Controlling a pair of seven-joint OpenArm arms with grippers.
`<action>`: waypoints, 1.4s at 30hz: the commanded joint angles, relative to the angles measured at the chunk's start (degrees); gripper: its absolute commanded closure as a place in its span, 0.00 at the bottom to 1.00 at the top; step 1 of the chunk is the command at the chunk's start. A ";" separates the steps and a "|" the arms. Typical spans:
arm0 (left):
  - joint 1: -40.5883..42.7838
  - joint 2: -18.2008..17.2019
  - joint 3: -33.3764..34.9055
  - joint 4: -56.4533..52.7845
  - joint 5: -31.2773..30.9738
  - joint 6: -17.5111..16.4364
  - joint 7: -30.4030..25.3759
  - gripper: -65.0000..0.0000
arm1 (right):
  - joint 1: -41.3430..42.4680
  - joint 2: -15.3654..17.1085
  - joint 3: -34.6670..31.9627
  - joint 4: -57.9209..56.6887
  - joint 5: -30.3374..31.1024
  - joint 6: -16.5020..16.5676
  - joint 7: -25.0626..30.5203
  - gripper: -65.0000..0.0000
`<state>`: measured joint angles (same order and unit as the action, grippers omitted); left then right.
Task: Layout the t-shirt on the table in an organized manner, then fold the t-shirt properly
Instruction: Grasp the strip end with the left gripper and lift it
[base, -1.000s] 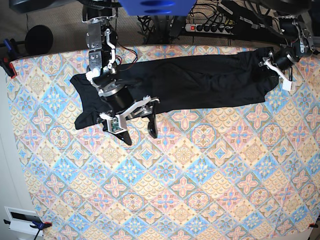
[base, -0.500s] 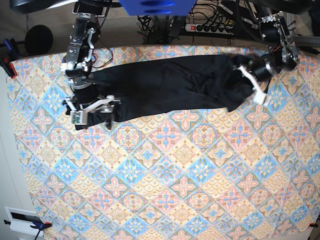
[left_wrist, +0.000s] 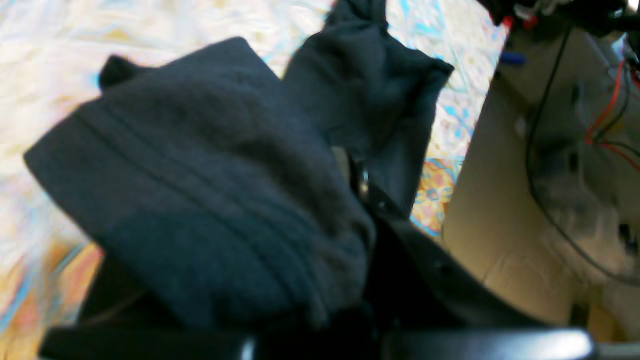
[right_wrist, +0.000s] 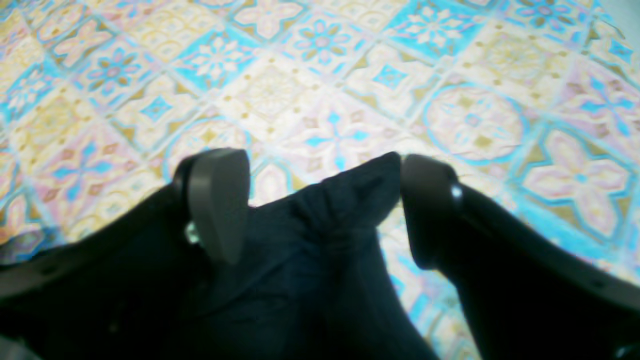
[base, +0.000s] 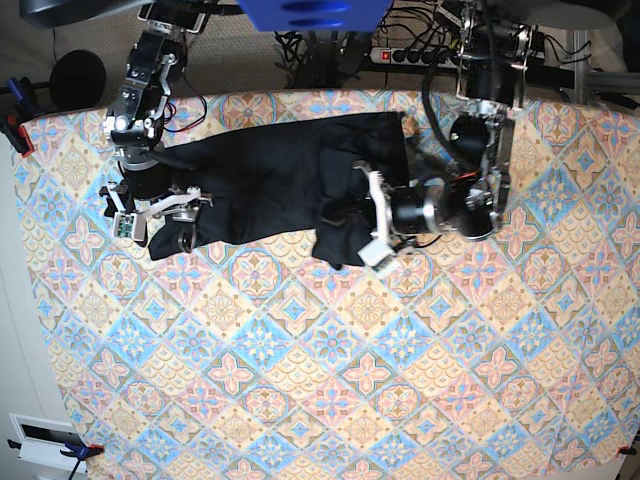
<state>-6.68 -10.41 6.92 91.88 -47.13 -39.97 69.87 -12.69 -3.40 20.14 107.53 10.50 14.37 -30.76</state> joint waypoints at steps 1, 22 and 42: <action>-1.89 0.79 0.77 -1.02 0.23 -0.03 -1.25 1.00 | 0.42 0.37 0.12 1.18 0.44 0.18 1.44 0.29; -4.36 7.65 11.50 -11.57 12.63 -0.03 -1.34 0.93 | 0.60 0.37 0.12 0.83 0.53 0.18 1.44 0.29; -4.36 -0.62 5.26 -11.48 -5.74 -0.03 -1.16 0.37 | -0.28 0.10 -0.49 0.83 0.62 0.18 1.44 0.29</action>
<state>-9.91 -10.83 12.40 79.44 -51.37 -39.68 69.84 -13.50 -3.51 19.77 107.46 10.50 14.35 -30.74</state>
